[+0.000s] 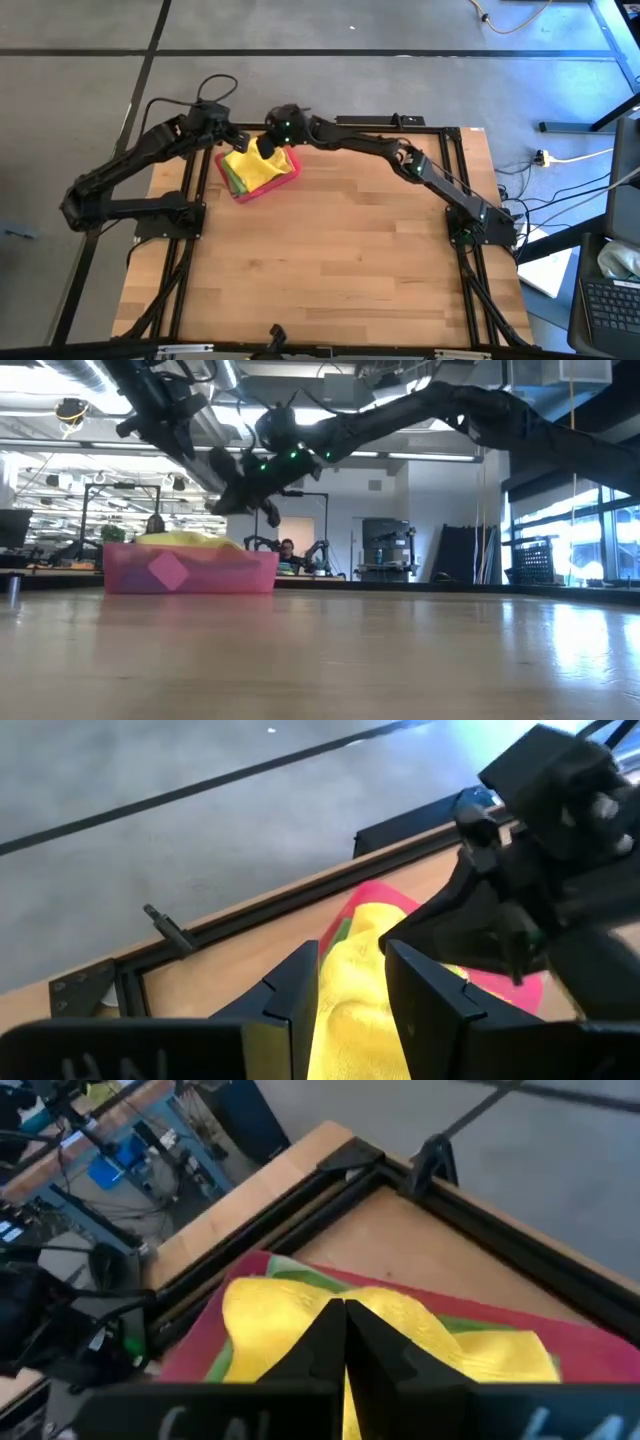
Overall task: Fold microfiber towels
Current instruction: Stack the folded yellow microfiber towel on top of the folded green microfiber towel in the pink bin, then adjust the pink bin to the top left of the table
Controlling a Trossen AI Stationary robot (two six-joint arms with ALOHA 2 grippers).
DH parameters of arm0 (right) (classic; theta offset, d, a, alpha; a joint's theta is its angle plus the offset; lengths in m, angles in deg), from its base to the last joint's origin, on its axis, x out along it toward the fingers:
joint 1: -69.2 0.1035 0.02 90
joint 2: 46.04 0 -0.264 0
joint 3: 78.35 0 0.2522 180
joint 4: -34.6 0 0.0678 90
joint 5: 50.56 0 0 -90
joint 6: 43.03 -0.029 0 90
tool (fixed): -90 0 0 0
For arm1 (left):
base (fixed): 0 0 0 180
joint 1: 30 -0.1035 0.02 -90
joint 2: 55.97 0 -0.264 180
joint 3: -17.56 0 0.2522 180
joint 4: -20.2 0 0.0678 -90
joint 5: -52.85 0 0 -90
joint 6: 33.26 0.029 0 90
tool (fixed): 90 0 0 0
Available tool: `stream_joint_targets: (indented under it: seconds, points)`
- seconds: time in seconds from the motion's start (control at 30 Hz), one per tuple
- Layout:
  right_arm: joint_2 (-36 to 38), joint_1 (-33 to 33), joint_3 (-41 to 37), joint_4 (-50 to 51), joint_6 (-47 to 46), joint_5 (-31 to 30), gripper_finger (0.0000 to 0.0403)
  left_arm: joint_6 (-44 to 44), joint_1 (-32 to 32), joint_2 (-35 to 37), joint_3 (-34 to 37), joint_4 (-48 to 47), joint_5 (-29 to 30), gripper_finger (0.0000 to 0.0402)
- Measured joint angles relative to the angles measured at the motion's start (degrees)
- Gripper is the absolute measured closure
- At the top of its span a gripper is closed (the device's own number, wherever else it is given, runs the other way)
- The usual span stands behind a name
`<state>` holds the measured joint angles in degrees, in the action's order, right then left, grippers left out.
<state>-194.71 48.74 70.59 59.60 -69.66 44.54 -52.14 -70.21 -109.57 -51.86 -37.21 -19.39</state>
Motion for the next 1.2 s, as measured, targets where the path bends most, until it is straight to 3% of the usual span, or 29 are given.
stream_joint_targets:
  seconds: [0.13, 0.23, 0.33, 0.43, 0.5, 0.63, 0.77, 1.0, 1.2]
  points:
    - [1.21, -0.57, -0.31, 5.43, 0.11, 3.34, 0.0391, -0.17, 0.00, 1.70, 0.02, 0.14, -1.94, 0.0292]
    - [2.51, -1.01, -0.33, 10.09, -0.09, 10.52, 0.0391, -1.81, 0.58, 3.63, 0.02, 0.02, -6.04, 0.0292]
    - [5.82, -0.84, -0.21, 15.89, 2.26, 21.98, 0.0391, -4.02, 2.40, 4.92, 0.02, -0.61, -7.37, 0.0292]
    - [6.24, -0.48, 0.14, 22.08, 2.87, 38.05, 0.0391, -5.84, 3.91, 6.53, 0.02, -0.37, -5.45, 0.0292]
    - [5.27, 0.51, -0.54, 28.05, 3.38, 43.70, 0.0391, -7.15, 4.56, 7.63, 0.02, -0.38, -3.86, 0.0292]
    - [5.05, 2.54, -1.44, 32.99, 4.19, 37.20, 0.0391, -10.36, 5.55, 9.07, 0.02, -0.44, -2.52, 0.0292]
    - [1.26, 3.22, -1.34, 33.14, -3.10, 31.75, 0.0391, -12.51, 6.40, 10.25, 0.02, -0.47, -2.42, 0.0292]
    - [-2.02, 3.91, -1.95, 21.34, -14.04, 19.03, 0.0391, -13.49, 7.88, 10.92, 0.02, -0.76, -2.49, 0.0292]
    - [-1.46, 2.67, -1.54, 11.60, -18.19, 16.94, 0.0391, -14.01, 9.63, 11.07, 0.02, -0.89, -2.63, 0.0292]
